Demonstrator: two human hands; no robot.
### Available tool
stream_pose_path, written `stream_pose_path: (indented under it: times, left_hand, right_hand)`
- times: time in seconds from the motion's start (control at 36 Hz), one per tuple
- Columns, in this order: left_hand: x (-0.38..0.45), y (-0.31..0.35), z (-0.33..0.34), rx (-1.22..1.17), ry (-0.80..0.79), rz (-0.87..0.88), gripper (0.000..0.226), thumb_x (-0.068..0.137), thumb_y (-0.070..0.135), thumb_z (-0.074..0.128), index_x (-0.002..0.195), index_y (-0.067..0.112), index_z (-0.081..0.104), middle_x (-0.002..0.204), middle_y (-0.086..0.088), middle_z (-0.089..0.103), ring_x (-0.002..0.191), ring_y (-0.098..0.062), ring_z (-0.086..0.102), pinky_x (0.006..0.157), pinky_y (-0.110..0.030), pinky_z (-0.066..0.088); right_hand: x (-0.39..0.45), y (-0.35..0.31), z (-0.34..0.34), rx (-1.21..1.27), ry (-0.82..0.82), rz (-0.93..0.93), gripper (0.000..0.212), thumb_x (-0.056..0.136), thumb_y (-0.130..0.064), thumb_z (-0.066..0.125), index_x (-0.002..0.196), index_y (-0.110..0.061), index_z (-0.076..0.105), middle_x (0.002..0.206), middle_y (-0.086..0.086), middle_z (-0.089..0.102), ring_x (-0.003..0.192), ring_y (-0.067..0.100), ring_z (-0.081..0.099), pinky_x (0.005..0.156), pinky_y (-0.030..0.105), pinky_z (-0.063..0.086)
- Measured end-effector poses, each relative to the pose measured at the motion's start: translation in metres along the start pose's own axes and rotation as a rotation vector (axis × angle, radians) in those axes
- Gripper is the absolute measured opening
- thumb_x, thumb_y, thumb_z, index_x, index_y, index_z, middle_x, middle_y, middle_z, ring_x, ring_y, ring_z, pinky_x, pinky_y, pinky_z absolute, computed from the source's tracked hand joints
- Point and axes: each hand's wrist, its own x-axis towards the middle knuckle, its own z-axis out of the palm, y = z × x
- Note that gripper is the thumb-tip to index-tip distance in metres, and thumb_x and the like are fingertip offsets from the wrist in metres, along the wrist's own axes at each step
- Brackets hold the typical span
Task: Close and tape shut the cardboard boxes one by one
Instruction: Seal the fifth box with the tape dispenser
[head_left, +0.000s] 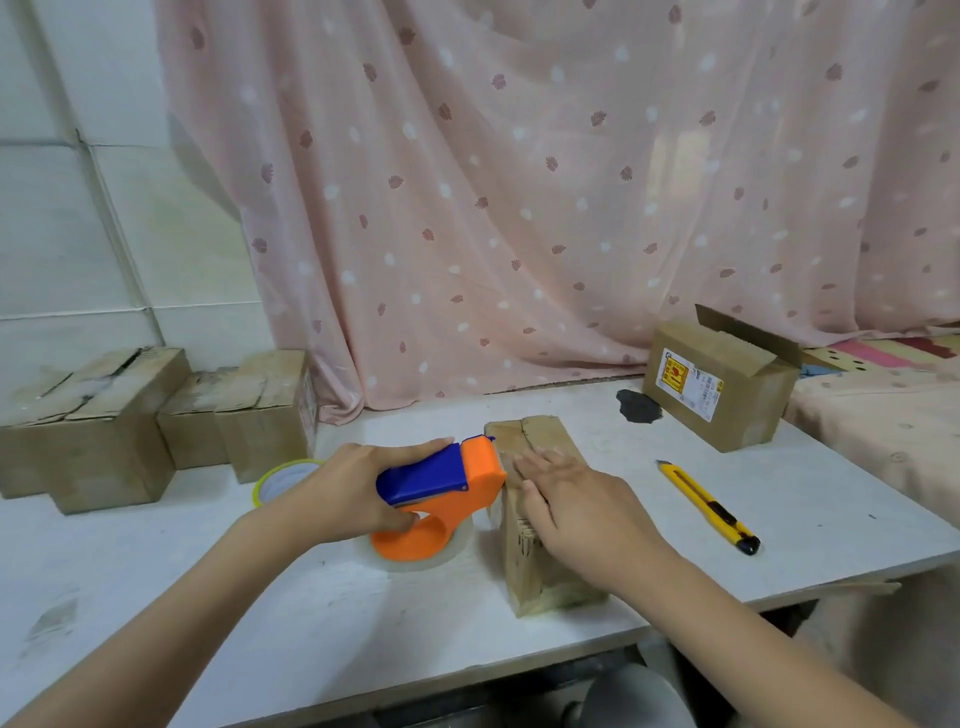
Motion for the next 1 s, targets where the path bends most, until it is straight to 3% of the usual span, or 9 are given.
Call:
stream_pose_path:
  times: [0.19, 0.42, 0.53, 0.67, 0.75, 0.81, 0.92, 1.0]
  left_hand:
    - [0.0, -0.004, -0.002, 0.018, 0.017, 0.047, 0.083, 0.078, 0.042, 0.075, 0.137, 0.072, 0.024, 0.085, 0.021, 0.059, 0.073, -0.005, 0.052, 0.059, -0.014, 0.039]
    - [-0.005, -0.008, -0.014, 0.038, 0.002, 0.084, 0.089, 0.078, 0.038, 0.074, 0.128, 0.081, 0.015, 0.102, 0.016, 0.062, 0.081, -0.005, 0.052, 0.071, -0.024, 0.047]
    - [-0.011, -0.015, -0.018, 0.07, -0.02, 0.041, 0.087, 0.078, 0.041, 0.074, 0.131, 0.079, 0.016, 0.096, 0.015, 0.062, 0.077, -0.008, 0.053, 0.066, -0.021, 0.046]
    - [-0.029, -0.027, -0.023, 0.083, -0.035, -0.007, 0.082, 0.079, 0.042, 0.076, 0.131, 0.075, 0.021, 0.074, 0.016, 0.057, 0.067, -0.008, 0.051, 0.056, -0.016, 0.04]
    - [-0.03, -0.024, -0.025, 0.085, -0.027, -0.023, 0.081, 0.079, 0.043, 0.076, 0.131, 0.073, 0.022, 0.071, 0.016, 0.055, 0.065, -0.007, 0.051, 0.056, -0.015, 0.039]
    - [-0.028, -0.022, -0.021, 0.097, -0.02, -0.014, 0.082, 0.078, 0.042, 0.074, 0.132, 0.074, 0.021, 0.078, 0.016, 0.058, 0.07, -0.006, 0.052, 0.057, -0.016, 0.039]
    - [-0.025, -0.022, -0.017, 0.12, -0.015, -0.011, 0.082, 0.077, 0.042, 0.072, 0.135, 0.073, 0.022, 0.084, 0.014, 0.062, 0.07, -0.006, 0.052, 0.058, -0.017, 0.038]
    - [-0.025, -0.021, -0.018, 0.111, -0.001, -0.029, 0.081, 0.077, 0.04, 0.072, 0.132, 0.075, 0.024, 0.074, 0.016, 0.058, 0.067, -0.005, 0.052, 0.054, -0.016, 0.036]
  right_hand:
    - [-0.001, -0.003, 0.002, -0.035, -0.047, -0.008, 0.053, 0.108, -0.038, 0.017, 0.158, -0.024, 0.027, 0.164, -0.007, 0.025, 0.151, 0.007, 0.018, 0.116, 0.025, 0.026]
    - [-0.002, -0.003, 0.002, -0.036, -0.027, -0.014, 0.052, 0.108, -0.037, 0.016, 0.157, -0.026, 0.03, 0.163, -0.01, 0.027, 0.15, 0.004, 0.019, 0.113, 0.021, 0.026]
    - [-0.002, -0.002, 0.001, -0.034, -0.031, -0.004, 0.051, 0.108, -0.036, 0.017, 0.156, -0.027, 0.032, 0.162, -0.011, 0.028, 0.15, 0.003, 0.02, 0.112, 0.021, 0.028]
    - [-0.003, -0.005, 0.0, -0.033, -0.052, 0.001, 0.056, 0.106, -0.038, 0.01, 0.155, -0.028, 0.033, 0.161, -0.012, 0.03, 0.149, 0.002, 0.02, 0.11, 0.021, 0.03]
    - [-0.002, -0.009, -0.005, 0.0, -0.093, 0.042, 0.05, 0.107, -0.036, 0.019, 0.153, -0.029, 0.037, 0.16, -0.011, 0.033, 0.149, 0.006, 0.024, 0.107, 0.026, 0.035]
    - [-0.001, -0.013, -0.013, 0.027, -0.117, 0.098, 0.045, 0.106, -0.037, 0.026, 0.143, -0.028, 0.049, 0.152, -0.007, 0.046, 0.141, 0.015, 0.038, 0.101, 0.033, 0.041]
    - [0.009, -0.029, -0.038, 0.059, -0.169, 0.247, 0.047, 0.104, -0.046, 0.031, 0.109, -0.015, 0.066, 0.122, 0.01, 0.062, 0.124, 0.034, 0.048, 0.113, 0.041, 0.03]
    - [0.036, -0.034, -0.035, 0.194, -0.097, 0.359, 0.037, 0.098, -0.043, 0.041, 0.093, -0.01, 0.058, 0.094, 0.008, 0.059, 0.096, 0.034, 0.053, 0.086, 0.039, 0.044]
